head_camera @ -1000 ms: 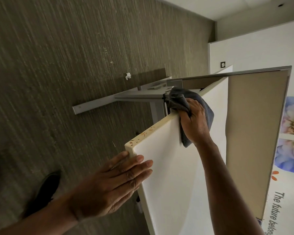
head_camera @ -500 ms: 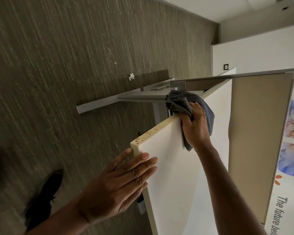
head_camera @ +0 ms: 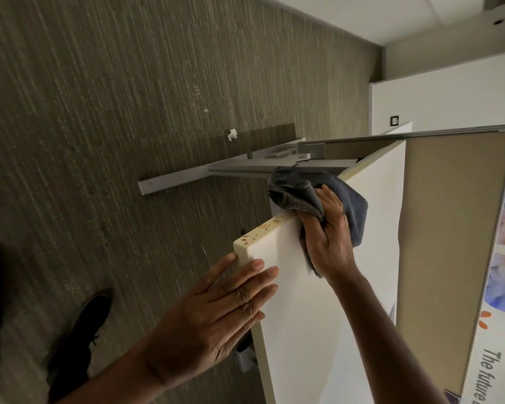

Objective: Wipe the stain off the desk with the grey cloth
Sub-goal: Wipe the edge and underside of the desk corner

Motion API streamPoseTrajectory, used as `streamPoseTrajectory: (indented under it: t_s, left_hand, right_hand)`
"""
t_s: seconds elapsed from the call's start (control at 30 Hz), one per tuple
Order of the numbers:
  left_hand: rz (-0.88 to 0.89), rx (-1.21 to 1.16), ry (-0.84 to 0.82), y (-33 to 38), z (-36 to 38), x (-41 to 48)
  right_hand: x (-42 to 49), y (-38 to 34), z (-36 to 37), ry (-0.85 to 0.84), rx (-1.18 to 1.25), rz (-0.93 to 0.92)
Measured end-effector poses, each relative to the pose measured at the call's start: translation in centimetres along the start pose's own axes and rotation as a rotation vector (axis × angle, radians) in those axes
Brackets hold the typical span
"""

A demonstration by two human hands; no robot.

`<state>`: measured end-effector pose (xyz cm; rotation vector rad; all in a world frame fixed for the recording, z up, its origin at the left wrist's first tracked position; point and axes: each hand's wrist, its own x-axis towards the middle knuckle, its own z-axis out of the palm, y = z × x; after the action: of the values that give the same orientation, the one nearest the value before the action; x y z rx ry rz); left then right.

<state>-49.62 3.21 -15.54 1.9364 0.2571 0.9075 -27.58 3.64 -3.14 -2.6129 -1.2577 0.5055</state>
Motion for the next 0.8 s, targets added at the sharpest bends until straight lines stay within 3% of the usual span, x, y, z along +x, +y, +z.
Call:
streamPoseTrajectory:
  t_s: [0.4,0.8]
  left_hand:
    - [-0.055,-0.040,0.086,0.6,0.2,0.0]
    - [-0.403,0.015,0.248,1.8,0.0,-0.1]
  right_hand:
    - [-3.1,-4.6,1.6,-0.119,0.059,-0.110]
    - [-4.0,-6.8,2.5,-0.131,0.164,-0.198]
